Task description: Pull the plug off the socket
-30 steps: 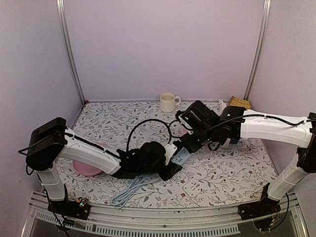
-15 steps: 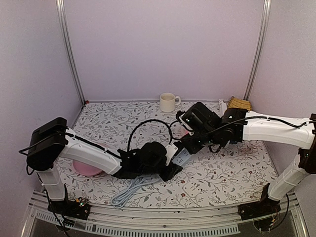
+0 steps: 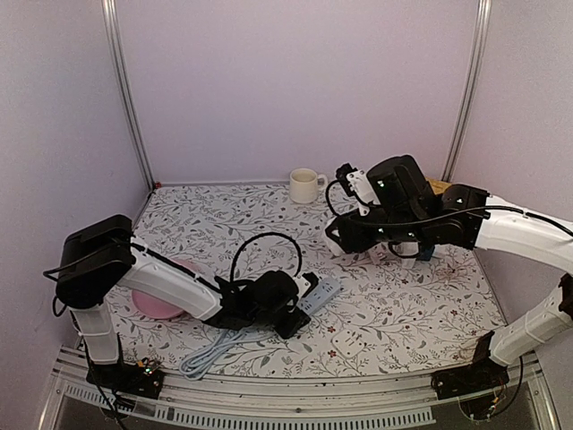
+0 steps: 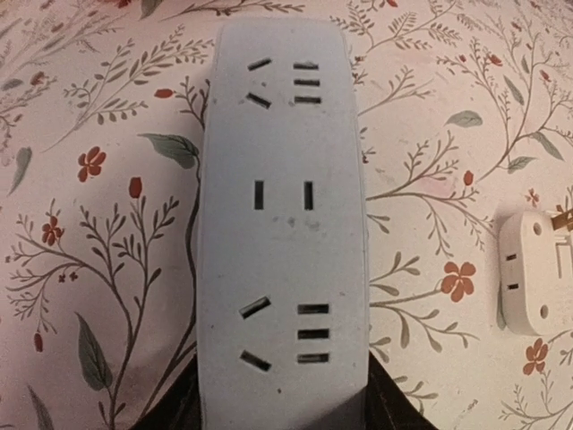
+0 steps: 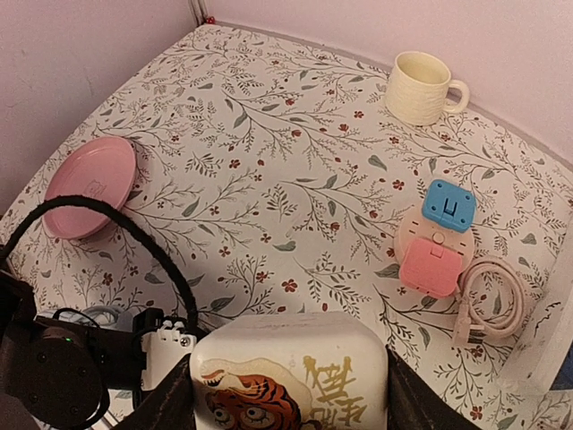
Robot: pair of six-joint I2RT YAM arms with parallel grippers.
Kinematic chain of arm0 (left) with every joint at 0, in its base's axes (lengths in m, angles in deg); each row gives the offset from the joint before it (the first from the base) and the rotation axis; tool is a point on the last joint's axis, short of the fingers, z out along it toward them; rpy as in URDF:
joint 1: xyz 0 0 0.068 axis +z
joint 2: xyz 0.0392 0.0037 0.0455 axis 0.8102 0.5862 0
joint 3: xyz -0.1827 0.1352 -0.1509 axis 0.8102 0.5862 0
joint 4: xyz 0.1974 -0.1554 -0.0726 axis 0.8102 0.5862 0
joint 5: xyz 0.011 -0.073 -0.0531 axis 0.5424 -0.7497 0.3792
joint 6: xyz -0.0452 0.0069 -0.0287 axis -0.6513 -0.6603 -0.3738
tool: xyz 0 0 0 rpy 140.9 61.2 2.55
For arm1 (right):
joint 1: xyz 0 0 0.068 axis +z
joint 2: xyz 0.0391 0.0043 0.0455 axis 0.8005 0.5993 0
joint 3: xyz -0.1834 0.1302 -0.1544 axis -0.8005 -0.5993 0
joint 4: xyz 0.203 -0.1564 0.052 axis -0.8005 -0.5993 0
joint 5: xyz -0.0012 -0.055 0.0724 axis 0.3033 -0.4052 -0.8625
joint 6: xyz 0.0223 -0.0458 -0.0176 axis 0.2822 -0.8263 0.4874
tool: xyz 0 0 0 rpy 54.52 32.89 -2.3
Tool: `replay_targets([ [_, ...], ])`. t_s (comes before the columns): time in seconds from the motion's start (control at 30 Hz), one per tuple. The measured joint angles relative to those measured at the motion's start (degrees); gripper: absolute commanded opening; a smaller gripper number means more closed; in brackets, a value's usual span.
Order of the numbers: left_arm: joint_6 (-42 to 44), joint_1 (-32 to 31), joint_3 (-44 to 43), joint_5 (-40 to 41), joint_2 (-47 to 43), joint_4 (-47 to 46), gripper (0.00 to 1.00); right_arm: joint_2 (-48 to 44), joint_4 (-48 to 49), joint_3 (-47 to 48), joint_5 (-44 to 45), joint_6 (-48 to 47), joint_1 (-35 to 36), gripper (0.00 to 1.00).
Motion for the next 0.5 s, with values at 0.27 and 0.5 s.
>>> replay_targets([
  [0.27, -4.22, 4.74, 0.61, 3.96, -0.90, 2.10, 0.00, -2.25, 5.62, -10.25, -10.14, 3.45, -3.43, 0.33],
  [0.5, -7.52, 12.17, 1.60, 5.01, -2.08, 4.28, 0.00, 0.68, 13.27, -18.49, -21.94, 8.04, -0.90, 0.33],
])
